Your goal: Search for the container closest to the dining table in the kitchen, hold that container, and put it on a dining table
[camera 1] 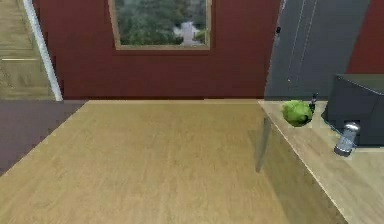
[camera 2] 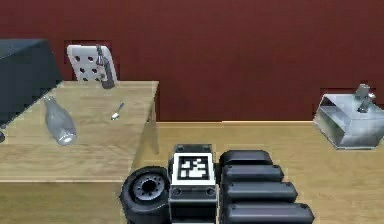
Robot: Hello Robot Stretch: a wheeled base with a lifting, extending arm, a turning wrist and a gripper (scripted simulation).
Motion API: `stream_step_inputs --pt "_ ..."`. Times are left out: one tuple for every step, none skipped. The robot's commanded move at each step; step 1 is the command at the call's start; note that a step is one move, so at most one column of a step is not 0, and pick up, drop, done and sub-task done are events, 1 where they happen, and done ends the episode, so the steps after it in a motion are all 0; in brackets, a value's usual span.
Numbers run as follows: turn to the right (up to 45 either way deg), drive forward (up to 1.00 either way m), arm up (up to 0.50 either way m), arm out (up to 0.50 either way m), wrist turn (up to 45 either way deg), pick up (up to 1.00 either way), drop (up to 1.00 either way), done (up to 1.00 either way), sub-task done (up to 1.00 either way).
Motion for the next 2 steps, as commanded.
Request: stream_step_inputs --pt "0.0 0.95 0.00 0.00 0.0 0.00 0.00 0.00 0.00" --pt "-45.0 0.00 0.00 0.00 0.0 0.00 0.00 0.00 0.00"
